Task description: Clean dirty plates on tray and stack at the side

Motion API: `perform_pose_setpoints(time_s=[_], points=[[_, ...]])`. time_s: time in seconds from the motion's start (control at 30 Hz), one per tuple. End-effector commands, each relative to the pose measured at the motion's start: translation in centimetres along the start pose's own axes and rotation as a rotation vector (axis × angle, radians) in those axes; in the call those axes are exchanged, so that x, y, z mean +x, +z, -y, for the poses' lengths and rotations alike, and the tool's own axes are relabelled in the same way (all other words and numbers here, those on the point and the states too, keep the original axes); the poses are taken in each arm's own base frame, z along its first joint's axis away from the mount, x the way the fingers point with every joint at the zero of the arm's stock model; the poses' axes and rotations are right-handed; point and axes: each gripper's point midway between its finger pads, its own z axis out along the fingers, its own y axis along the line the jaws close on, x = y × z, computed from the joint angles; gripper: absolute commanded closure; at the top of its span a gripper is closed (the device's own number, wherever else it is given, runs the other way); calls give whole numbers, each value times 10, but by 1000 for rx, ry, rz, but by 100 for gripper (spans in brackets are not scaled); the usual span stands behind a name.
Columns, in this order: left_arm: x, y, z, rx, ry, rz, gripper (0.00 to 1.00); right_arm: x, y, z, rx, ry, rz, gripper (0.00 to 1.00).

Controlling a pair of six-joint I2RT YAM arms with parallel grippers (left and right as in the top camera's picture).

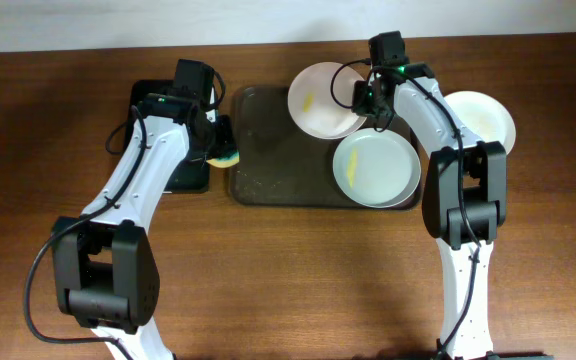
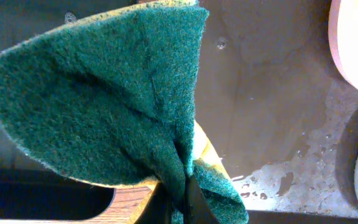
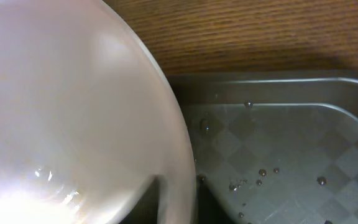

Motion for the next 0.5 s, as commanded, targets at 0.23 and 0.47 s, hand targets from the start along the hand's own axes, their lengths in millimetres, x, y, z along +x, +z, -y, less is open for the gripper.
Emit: perform_pose_setpoints(time_s=[0.23, 0.47], points=[[-7, 0, 4, 25, 13, 27, 100, 2, -20, -65, -283, -38, -35, 96], [-20, -1, 14, 52, 28, 83, 100, 46, -30, -104, -283, -103, -161, 96]])
